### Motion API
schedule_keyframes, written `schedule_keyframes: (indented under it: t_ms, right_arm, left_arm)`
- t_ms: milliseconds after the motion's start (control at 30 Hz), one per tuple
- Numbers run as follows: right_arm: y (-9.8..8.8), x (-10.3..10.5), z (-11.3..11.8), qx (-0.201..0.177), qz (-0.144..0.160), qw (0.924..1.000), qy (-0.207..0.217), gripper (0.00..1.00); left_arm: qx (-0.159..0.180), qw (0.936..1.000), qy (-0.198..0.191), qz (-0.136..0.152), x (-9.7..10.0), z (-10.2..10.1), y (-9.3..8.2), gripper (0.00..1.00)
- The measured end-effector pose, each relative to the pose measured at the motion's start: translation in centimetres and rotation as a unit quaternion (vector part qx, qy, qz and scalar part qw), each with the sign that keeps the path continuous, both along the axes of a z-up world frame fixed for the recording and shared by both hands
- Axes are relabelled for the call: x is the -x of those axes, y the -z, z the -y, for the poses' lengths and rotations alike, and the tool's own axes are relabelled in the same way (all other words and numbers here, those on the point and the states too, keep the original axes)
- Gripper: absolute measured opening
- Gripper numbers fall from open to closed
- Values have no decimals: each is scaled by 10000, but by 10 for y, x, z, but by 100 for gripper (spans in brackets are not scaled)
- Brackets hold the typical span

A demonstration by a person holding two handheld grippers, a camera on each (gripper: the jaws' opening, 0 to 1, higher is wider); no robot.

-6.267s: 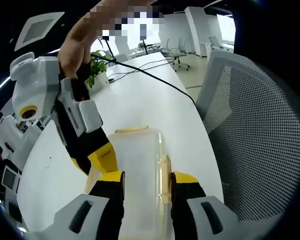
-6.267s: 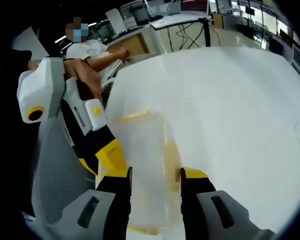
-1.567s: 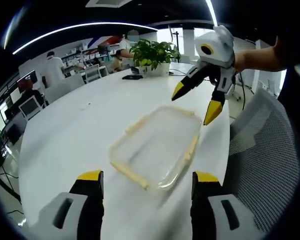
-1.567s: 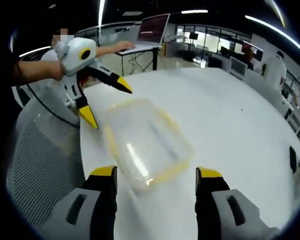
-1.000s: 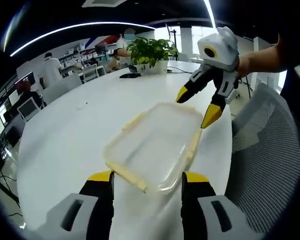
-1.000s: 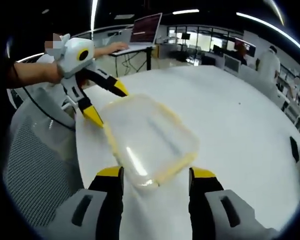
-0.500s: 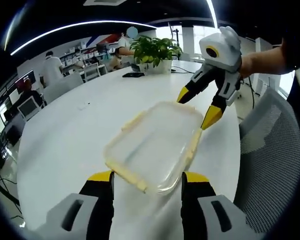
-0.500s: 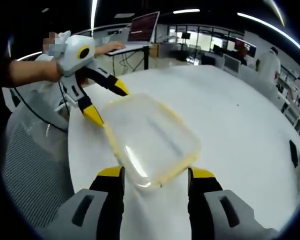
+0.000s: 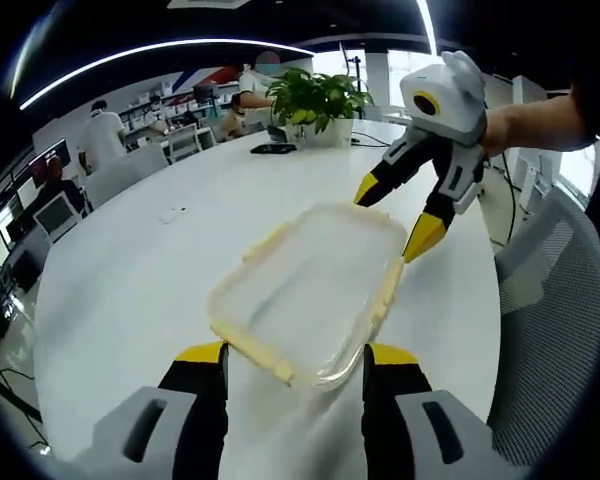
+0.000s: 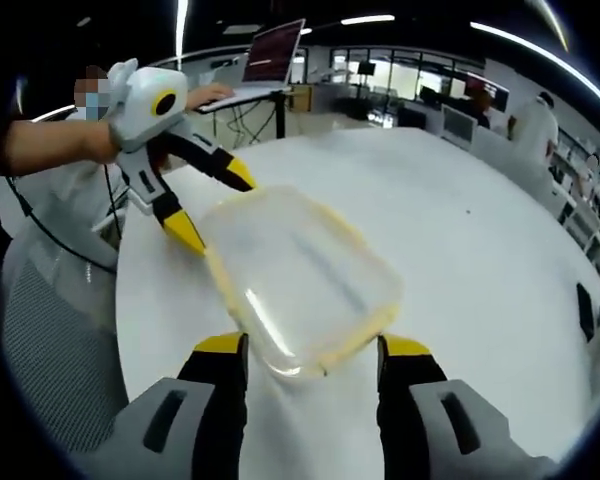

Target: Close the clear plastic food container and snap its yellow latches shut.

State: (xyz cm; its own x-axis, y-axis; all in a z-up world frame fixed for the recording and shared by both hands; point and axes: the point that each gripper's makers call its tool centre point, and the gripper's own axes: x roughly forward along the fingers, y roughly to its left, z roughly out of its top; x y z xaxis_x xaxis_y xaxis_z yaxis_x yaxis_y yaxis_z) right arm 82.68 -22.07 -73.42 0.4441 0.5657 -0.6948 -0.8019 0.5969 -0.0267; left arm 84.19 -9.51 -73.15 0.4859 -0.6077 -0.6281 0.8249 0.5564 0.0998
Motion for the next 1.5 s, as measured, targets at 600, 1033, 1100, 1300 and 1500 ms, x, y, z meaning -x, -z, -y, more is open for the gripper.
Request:
schedule_keyframes:
  t_ms: [600,1033,1100,1300,1500]
  right_arm:
    - [1,-20,1,60,3,9999,96,49]
    - [-1,-10,3,21,18,9999,149,52]
    - [-3,-7,5,-12,36,9998,181,53]
    - [-10,8,13,-117,53,9993,355,56]
    - [-16,24,23,-140,181,9986,486,61]
  left_arm:
    - [-59,10000,28,-22,-22,1,0,48]
    - [5,10000,-82,-16,-16,-3,-7,55]
    - [40,9999,-120,-24,-14,-5,-9,57]
    - [255,9987,-449,-54,0,-14,-17,63]
    - [440,9973,-579,-56,20,-20,-22,67]
